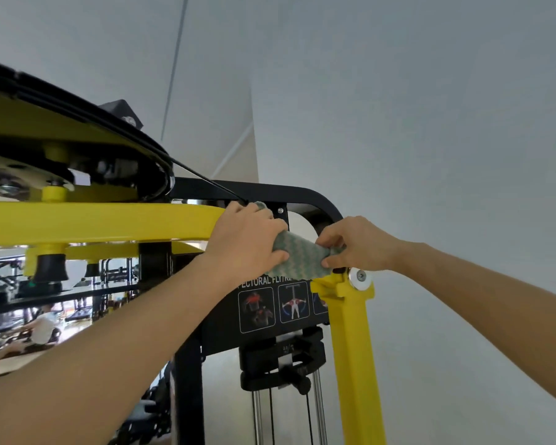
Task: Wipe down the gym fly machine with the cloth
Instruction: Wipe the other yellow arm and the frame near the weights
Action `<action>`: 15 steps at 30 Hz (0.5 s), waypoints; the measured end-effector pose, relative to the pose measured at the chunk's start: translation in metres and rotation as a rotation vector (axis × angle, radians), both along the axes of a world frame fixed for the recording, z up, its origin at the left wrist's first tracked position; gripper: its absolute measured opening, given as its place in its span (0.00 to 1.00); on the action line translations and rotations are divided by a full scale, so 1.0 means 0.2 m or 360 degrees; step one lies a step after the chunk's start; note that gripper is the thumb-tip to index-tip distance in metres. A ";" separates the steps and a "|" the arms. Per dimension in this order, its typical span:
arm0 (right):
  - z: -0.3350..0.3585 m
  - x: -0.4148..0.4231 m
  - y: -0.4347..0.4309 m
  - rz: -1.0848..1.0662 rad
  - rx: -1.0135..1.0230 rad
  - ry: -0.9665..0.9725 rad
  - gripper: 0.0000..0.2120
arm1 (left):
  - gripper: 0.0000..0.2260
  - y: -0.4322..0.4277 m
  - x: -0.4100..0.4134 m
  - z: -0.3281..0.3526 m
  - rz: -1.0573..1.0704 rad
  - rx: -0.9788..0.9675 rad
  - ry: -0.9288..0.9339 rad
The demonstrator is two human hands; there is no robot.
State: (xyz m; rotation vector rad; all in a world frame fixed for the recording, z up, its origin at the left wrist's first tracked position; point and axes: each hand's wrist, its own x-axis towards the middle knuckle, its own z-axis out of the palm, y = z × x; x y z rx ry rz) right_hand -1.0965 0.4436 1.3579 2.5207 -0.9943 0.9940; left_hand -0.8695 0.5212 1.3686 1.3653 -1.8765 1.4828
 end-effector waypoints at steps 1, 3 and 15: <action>0.00 -0.03 -0.02 0.0007 0.0020 -0.0008 0.08 | 0.22 -0.02 -0.03 0.00 0.0028 0.0036 -0.0023; -0.01 -0.08 -0.05 0.0016 0.0084 -0.0045 0.06 | 0.21 -0.06 -0.09 0.00 0.0071 0.0101 -0.0059; 0.05 -0.08 -0.11 0.0494 0.0577 -0.0110 0.16 | 0.22 -0.03 -0.08 0.07 0.0078 0.0280 -0.0038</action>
